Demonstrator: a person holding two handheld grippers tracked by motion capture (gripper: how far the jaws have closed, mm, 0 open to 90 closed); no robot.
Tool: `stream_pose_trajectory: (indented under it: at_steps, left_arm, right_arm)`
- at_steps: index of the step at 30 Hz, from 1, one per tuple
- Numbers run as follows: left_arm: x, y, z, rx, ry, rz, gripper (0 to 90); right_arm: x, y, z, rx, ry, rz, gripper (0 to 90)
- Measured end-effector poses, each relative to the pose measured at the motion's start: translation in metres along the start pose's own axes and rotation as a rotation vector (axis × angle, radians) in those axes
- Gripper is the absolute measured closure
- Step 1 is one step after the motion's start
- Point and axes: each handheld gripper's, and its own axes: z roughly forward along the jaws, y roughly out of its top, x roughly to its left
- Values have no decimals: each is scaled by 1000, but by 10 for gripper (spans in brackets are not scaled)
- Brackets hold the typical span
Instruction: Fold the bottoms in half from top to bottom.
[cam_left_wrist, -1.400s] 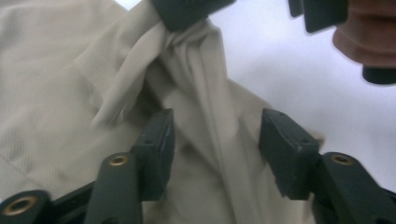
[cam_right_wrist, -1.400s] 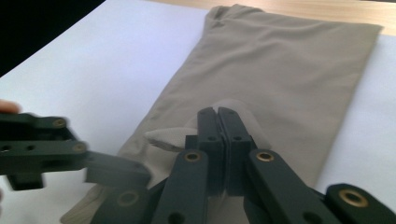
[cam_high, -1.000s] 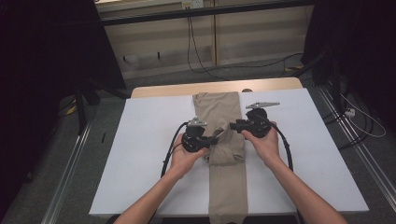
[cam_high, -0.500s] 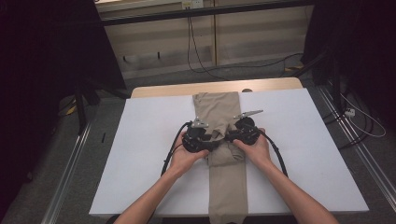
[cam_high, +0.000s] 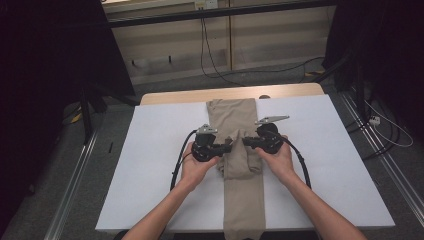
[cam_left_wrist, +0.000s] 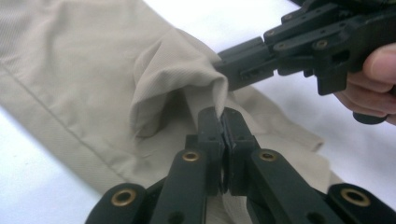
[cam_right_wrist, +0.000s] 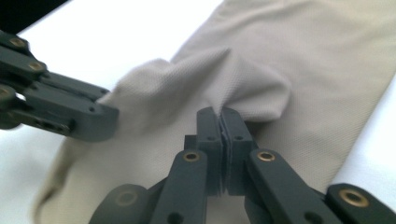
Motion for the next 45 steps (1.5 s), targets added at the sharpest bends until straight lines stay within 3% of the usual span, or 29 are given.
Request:
stream_pose_trajectory:
  at_steps: [8, 12, 14, 18, 22, 24, 29, 31, 32, 33, 34, 35, 37, 38, 39, 41, 42, 45]
  left_arm:
    - [-18, -6, -16, -19, -37, 24, 884]
    - [-33, -17, -31, -18, -52, 55, 889]
    - [-41, -24, -38, -18, -82, 59, 889]
    - [-61, -40, -50, 4, -122, 114, 890]
    - [-78, -61, -56, 55, -144, 149, 888]
    - [-82, -73, -55, 106, -147, 173, 880]
    - [-84, -95, -51, 238, -161, 173, 824]
    - [-83, -95, -54, 244, -182, 168, 772]
    - [-83, -94, -55, 237, -190, 167, 734]
    - [-84, -92, -57, 223, -163, 167, 706]
    - [-82, -89, -57, 204, -185, 162, 678]
    - [-81, -85, -56, 177, -176, 166, 675]
    - [-78, -73, -52, 147, -152, 175, 651]
    - [-76, -68, -47, 128, -117, 182, 633]
    - [-72, -63, -41, 127, -124, 191, 634]
    - [-67, -54, -26, 119, -88, 194, 596]
    - [-64, -51, -17, 138, -70, 203, 536]
    - [-60, -49, 8, 195, -27, 245, 496]
  right_arm:
    - [7, -3, -33, -27, 48, -3, 893]
    - [12, -14, -54, -41, 100, 7, 896]
    - [16, -20, -65, -40, 132, 6, 897]
    - [32, -37, -85, -26, 160, -22, 897]
    - [54, -58, -103, -1, 205, -60, 897]
    - [61, -69, -106, 27, 214, -63, 894]
    - [78, -105, -100, 169, 241, -84, 847]
    - [81, -111, -100, 184, 255, -98, 787]
    - [81, -111, -102, 181, 243, -105, 759]
    - [79, -108, -104, 163, 226, -112, 711]
    - [76, -105, -105, 146, 207, -103, 696]
    - [71, -101, -105, 127, 193, -94, 696]
    - [63, -92, -102, 109, 133, -125, 678]
    - [57, -89, -98, 110, 100, -128, 672]
    - [50, -86, -94, 118, 91, -113, 658]
    - [39, -85, -84, 143, 76, -89, 595]
    - [35, -86, -79, 161, 82, -80, 580]
    - [32, -92, -69, 188, 111, -89, 580]
